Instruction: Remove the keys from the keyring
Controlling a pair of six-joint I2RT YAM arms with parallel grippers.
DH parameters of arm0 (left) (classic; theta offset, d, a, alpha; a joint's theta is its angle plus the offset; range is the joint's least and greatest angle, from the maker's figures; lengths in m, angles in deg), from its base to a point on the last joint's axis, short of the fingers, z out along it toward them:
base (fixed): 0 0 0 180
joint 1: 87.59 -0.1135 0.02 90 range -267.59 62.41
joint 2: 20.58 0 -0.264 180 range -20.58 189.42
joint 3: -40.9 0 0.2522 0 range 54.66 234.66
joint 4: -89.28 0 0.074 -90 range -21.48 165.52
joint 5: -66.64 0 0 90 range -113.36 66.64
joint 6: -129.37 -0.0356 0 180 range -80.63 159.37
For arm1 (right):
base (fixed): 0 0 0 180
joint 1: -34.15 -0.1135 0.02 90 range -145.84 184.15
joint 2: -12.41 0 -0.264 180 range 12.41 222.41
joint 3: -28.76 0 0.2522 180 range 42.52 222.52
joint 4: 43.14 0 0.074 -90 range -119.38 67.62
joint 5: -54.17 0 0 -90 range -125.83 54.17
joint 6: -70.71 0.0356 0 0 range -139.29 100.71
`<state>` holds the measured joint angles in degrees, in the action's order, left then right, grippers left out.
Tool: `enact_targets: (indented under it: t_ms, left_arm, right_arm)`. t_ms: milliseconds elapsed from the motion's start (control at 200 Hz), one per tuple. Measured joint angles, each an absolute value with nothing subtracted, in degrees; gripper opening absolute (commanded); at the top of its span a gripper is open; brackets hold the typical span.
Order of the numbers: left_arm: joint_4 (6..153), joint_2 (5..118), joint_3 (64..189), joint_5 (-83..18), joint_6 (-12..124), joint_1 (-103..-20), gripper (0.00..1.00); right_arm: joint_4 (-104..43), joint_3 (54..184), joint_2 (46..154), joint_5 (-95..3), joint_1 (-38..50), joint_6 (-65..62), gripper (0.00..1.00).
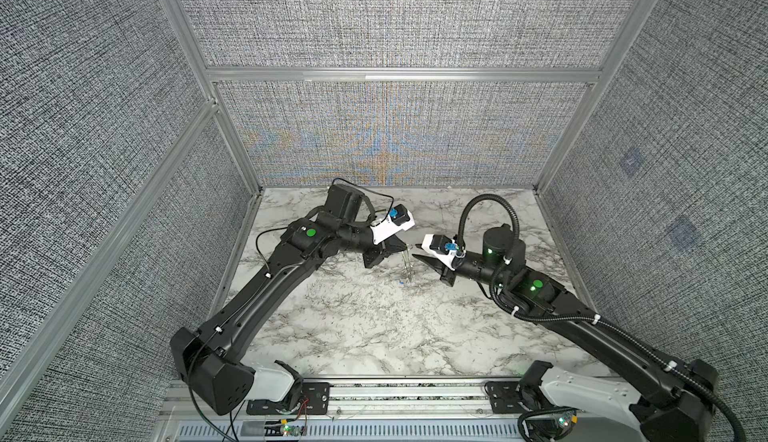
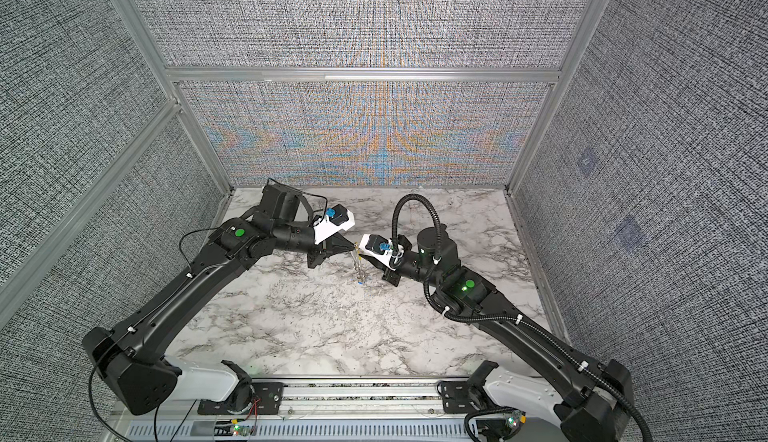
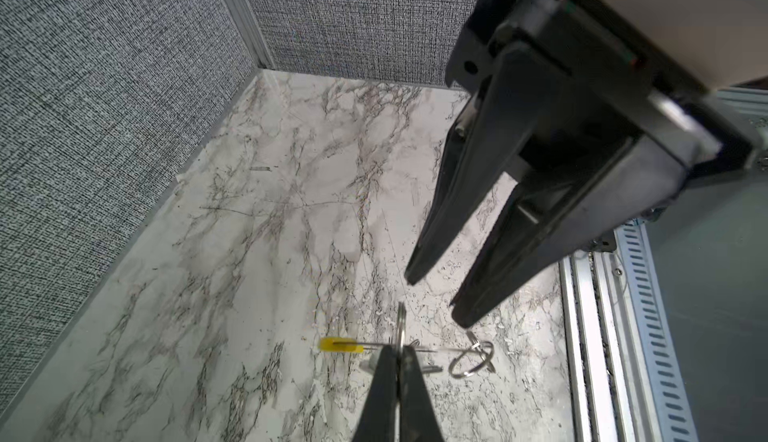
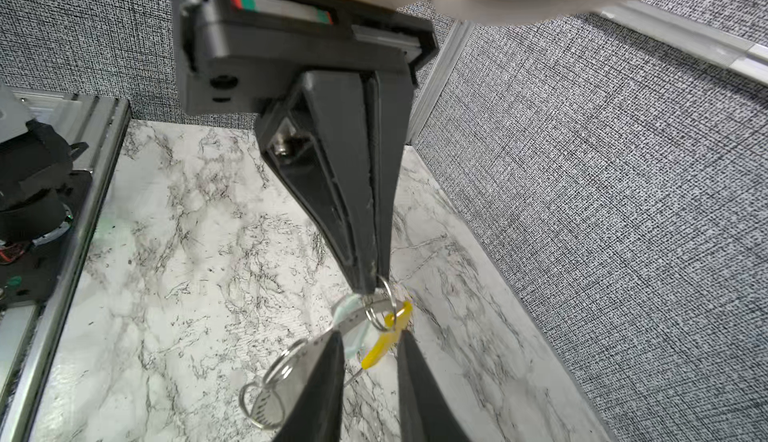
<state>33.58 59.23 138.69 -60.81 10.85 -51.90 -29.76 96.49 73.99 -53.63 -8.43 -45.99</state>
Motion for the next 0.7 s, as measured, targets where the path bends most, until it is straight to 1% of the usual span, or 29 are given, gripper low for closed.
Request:
enact_targets:
  t_ms: [310,515,700]
  left_arm:
    - [30.4,60.5,140.3,-59.6,10.9,-50.9,0.0]
    - [30.3,60.7,140.3,-59.2,10.8,-50.6,0.0]
    - [30.4,60.7,140.0,-58.9,10.7,-50.2,0.0]
  right_arm:
    - [-32.1,94.3,74.0,-47.9,-9.7,-46.2,0.2]
    - [-32.8,94.3,74.4,-47.7,-9.8,-45.1,0.19]
    - [-33.6,94.3,75.0,-47.7,-10.1,-43.8,0.15]
